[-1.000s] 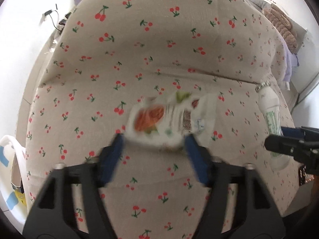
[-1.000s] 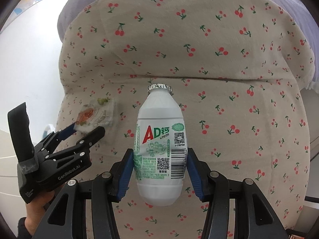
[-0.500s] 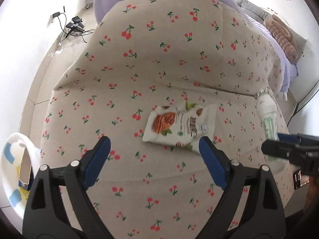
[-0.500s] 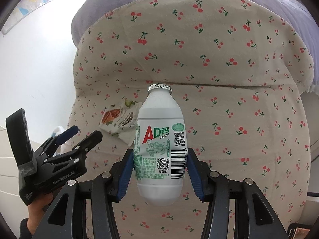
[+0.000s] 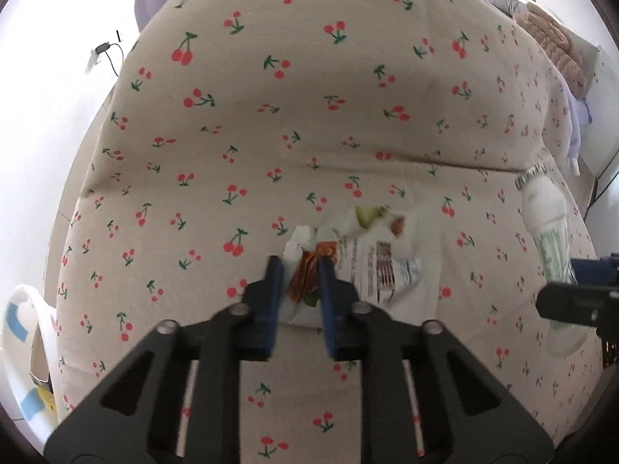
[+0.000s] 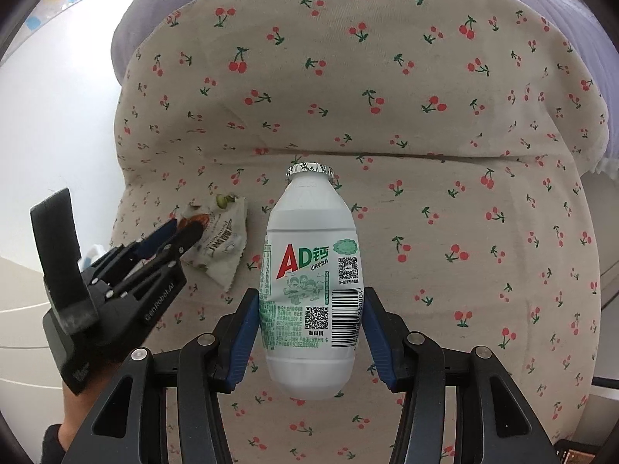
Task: Collect trash
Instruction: 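Grasp the pecan snack packet with the left gripper while the right holds the bottle, then carry packet and bottle over the white bin and open both grippers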
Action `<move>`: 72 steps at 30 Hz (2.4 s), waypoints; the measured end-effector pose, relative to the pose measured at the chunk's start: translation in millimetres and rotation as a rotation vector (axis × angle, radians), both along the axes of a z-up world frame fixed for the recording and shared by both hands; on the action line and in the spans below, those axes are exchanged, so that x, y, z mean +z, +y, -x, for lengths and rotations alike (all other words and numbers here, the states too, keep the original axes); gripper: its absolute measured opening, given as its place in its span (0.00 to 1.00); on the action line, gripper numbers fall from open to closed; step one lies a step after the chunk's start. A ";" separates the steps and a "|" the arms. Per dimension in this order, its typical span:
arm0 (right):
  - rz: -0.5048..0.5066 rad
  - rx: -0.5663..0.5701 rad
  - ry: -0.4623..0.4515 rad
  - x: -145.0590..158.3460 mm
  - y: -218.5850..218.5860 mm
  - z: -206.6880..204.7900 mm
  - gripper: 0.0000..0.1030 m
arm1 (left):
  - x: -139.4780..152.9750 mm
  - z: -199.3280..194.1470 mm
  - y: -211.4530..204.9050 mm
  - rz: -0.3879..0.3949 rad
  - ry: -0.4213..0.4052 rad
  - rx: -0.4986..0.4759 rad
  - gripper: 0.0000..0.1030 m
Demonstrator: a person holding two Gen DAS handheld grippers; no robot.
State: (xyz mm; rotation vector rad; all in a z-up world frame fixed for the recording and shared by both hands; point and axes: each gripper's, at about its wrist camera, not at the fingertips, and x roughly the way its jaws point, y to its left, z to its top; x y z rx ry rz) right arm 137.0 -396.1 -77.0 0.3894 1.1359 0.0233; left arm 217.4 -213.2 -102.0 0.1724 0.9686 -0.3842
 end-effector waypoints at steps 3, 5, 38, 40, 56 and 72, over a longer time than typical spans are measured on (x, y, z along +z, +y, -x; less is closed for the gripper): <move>-0.001 0.001 -0.016 4.3 5.4 6.3 0.51 | 5.4 10.3 3.1 0.008 0.014 -0.015 0.10; 0.000 -0.001 -0.028 8.9 7.7 9.9 0.51 | 12.4 19.5 9.4 0.020 0.010 -0.027 0.10; 0.067 0.295 -0.263 91.8 192.6 17.4 0.51 | 90.4 71.7 227.7 0.110 -0.123 0.249 0.10; 0.063 0.311 -0.260 89.1 205.5 10.2 0.51 | 88.5 73.0 242.1 0.105 -0.117 0.280 0.10; -0.008 0.392 -0.220 56.7 286.0 -30.4 0.51 | 55.4 55.9 303.0 -0.057 -0.088 0.440 0.12; -0.147 0.457 -0.185 20.5 326.3 -69.1 0.53 | 39.3 59.8 333.1 -0.068 0.020 0.573 0.99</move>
